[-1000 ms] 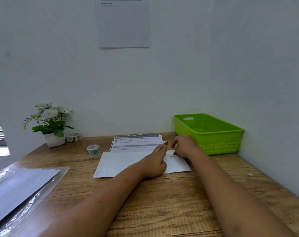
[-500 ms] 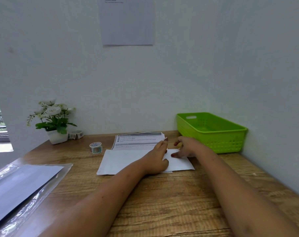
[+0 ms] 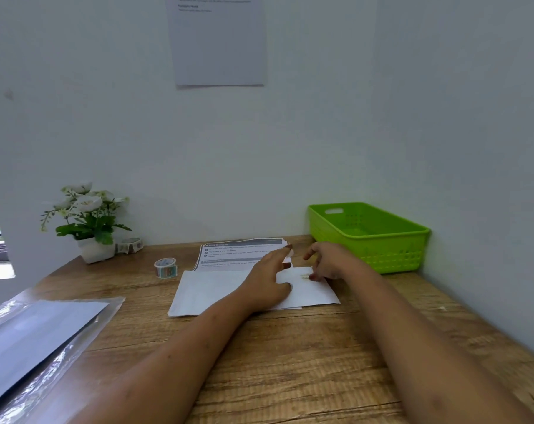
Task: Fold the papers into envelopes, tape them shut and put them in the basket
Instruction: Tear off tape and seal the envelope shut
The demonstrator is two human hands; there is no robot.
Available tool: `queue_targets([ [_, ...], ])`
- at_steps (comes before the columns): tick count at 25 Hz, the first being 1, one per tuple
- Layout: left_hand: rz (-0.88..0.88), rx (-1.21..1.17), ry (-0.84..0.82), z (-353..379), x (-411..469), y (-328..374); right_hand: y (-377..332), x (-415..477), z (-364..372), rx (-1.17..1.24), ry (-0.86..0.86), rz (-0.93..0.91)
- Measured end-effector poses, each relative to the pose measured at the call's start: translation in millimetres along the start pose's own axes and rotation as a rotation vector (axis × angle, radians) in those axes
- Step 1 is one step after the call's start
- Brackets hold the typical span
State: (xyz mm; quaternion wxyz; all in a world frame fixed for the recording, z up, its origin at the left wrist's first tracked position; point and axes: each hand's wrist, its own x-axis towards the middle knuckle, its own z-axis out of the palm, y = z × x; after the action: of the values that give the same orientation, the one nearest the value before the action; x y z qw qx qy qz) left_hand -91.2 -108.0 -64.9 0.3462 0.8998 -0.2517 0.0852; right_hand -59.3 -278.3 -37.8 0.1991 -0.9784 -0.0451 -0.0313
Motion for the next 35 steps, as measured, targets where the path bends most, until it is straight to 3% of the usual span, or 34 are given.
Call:
queue_targets([
  [3,-0.082,-0.169,0.168,-17,-3,2,-10,-7,-12,0.201,0.079,-0.131],
  [5,-0.169,-0.412,0.183,-29,-4,4,-27,-17,-13,0.392,0.125,-0.283],
  [8,-0.204,-0.606,0.18,-39,-6,7,-51,-22,-2,0.375,0.132,-0.423],
  [12,-0.21,-0.681,0.129,-48,-7,6,-53,-21,0,0.428,0.267,-0.431],
  [16,-0.19,-0.678,0.101,-56,-7,5,-50,-22,2,0.592,0.275,-0.364],
  [18,-0.222,-0.588,0.2,-68,-7,-9,-49,-19,2,0.67,0.302,-0.313],
  [19,-0.256,-0.373,0.277,-76,-7,-21,-48,-17,2,0.714,0.31,-0.291],
  [21,-0.376,0.271,0.395,-91,-15,-56,-45,-15,2,0.761,0.308,-0.262],
  [22,-0.467,0.431,0.437,-97,-23,-75,-44,-15,3,0.737,0.309,-0.26],
  [25,-0.658,0.486,0.447,-106,-39,-105,-43,-14,5,0.627,0.336,-0.286],
  [29,-0.656,0.532,0.426,-107,-38,-110,-45,-14,5,0.607,0.328,-0.308],
  [32,-0.581,0.429,0.434,-110,-37,-107,-47,-16,5,0.654,0.33,-0.314],
  [35,-0.384,0.189,0.366,-105,-28,-84,-49,-19,2,0.68,0.334,-0.304],
])
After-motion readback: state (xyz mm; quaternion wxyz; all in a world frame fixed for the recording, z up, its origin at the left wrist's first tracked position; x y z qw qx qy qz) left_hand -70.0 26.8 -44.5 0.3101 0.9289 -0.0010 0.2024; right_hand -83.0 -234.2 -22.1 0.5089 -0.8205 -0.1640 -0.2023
